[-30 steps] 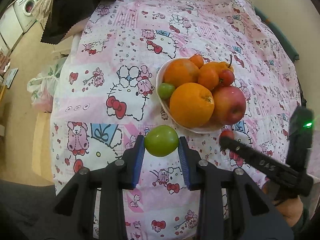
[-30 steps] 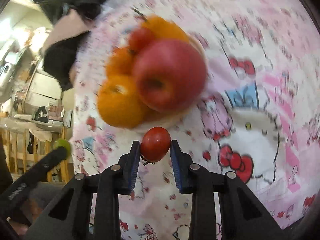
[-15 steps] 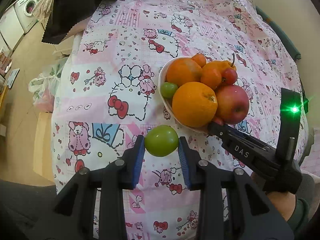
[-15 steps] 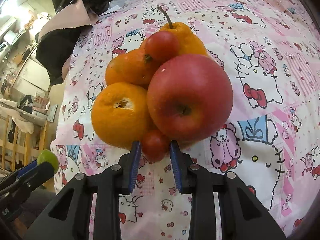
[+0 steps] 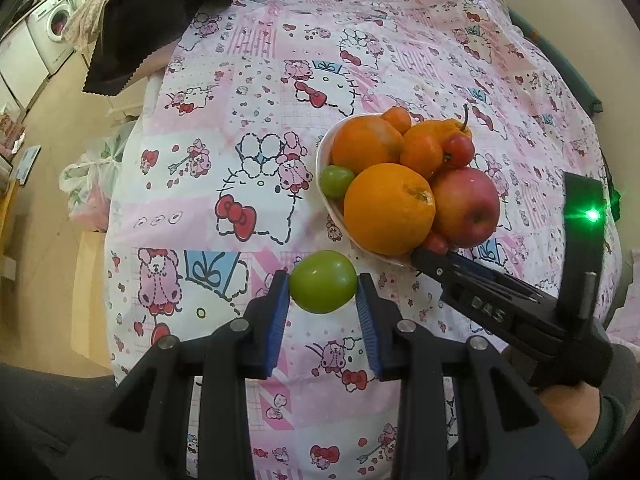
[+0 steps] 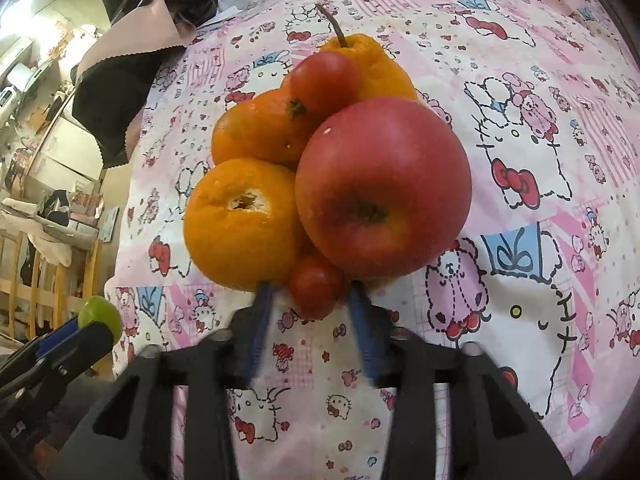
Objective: Organize fruits
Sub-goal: 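Lift the lime and cherry tomato over the plate with both tools, then lower the lime and tomato onto the fruit pile and open both tools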
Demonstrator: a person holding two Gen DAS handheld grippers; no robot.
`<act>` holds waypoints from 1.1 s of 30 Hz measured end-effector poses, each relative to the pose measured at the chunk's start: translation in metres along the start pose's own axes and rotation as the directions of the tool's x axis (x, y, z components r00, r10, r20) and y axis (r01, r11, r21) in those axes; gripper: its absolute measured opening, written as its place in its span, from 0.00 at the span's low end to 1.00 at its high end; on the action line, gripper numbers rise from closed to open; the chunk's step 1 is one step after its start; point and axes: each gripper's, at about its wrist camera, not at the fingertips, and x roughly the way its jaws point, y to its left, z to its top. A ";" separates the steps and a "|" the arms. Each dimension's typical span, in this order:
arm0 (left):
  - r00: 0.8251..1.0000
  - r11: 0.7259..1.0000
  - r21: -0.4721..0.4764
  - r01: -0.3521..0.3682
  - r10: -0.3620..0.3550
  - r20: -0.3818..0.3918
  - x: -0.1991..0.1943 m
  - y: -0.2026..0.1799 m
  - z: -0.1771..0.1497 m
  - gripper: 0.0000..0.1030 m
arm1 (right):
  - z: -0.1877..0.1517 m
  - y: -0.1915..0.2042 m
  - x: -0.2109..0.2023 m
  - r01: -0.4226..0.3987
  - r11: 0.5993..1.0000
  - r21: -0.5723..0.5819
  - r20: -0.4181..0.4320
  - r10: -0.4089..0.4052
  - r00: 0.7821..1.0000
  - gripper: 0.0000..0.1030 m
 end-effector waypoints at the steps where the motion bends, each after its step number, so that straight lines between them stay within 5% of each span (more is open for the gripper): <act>1: 1.000 1.000 0.001 -0.002 0.002 0.002 0.000 0.000 0.000 0.29 | -0.001 -0.001 -0.003 0.001 1.000 0.005 0.005 -0.001 1.000 0.60; 8: 1.000 1.000 0.003 -0.012 0.012 0.018 -0.003 0.002 0.001 0.29 | -0.013 -0.012 -0.035 0.042 0.997 0.059 -0.020 -0.041 0.999 0.62; 13: 1.000 1.000 0.012 -0.001 0.001 0.026 -0.003 -0.001 0.002 0.29 | -0.010 -0.010 -0.079 0.063 0.998 -0.006 0.054 -0.063 0.997 0.71; 20: 0.997 0.988 0.132 0.079 -0.077 -0.023 0.005 -0.033 0.020 0.29 | -0.013 -0.023 -0.121 -0.006 1.000 0.018 0.193 0.003 0.981 0.87; 33: 1.000 0.966 0.259 0.018 -0.018 0.000 0.054 -0.107 0.075 0.29 | -0.013 -0.070 -0.106 -0.167 0.956 0.239 0.159 0.131 0.979 0.88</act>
